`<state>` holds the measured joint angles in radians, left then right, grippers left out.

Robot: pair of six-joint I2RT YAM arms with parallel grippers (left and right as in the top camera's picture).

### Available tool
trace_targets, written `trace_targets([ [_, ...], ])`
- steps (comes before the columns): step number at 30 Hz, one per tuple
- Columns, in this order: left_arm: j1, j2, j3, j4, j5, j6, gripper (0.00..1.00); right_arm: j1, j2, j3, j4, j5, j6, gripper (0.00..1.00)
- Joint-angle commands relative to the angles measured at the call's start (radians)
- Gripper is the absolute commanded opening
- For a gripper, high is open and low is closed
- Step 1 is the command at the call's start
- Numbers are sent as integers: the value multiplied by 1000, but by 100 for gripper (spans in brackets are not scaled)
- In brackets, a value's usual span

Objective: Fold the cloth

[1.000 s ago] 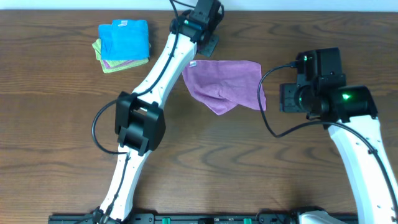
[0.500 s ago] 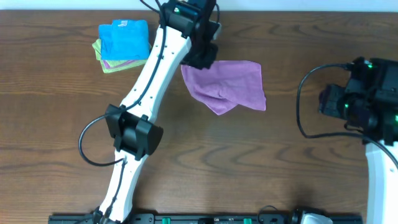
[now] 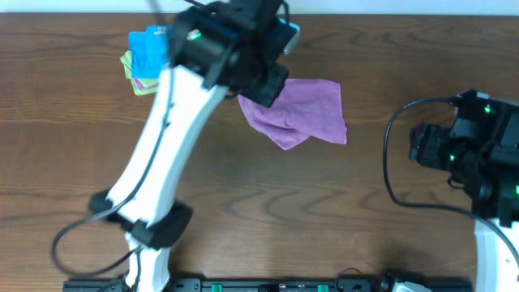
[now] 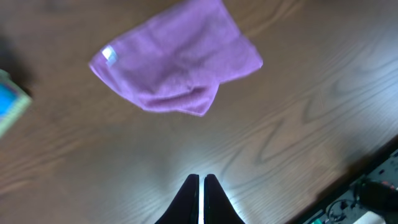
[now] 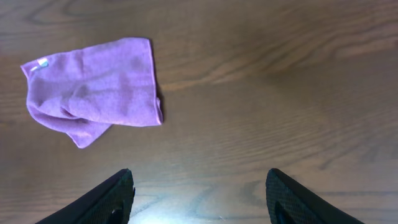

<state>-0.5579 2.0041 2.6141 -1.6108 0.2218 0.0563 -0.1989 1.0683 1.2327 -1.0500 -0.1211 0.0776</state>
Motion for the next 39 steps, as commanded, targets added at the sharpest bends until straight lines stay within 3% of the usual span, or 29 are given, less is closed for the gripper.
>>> trace_targets([
  [1,-16,-63,-29,-79,-18,19,6,-5,-24,0,-6,-11,-21,69],
  [6,-72,-205,-153,-79,-172,-22,6,-5,-71,0,-29,-11,-28,70],
  [11,-76,-400,-363,-59,-205,-46,6,-5,-103,0,-35,-18,-31,73],
  [20,-75,-849,-1070,233,-232,-156,7,-2,-106,-10,-58,-90,-66,74],
  [23,-74,-954,-1281,358,-227,-215,17,-3,-101,-54,-39,-155,-90,76],
  [26,-74,-985,-1439,471,-188,-241,27,-3,-77,-112,-6,-209,-103,77],
  [30,-59,-962,-1577,637,-116,-271,31,-3,-22,-173,41,-262,-112,79],
  [31,-50,-950,-1603,681,-108,-275,39,-3,-2,-179,52,-276,-120,80],
  [35,17,-888,-1675,826,-45,-300,43,-3,93,-180,75,-300,-120,82],
  [37,61,-848,-1701,899,39,-301,52,-3,141,-180,80,-319,-120,82],
  [39,105,-795,-1718,969,122,-302,54,-3,192,-180,88,-338,-120,82],
])
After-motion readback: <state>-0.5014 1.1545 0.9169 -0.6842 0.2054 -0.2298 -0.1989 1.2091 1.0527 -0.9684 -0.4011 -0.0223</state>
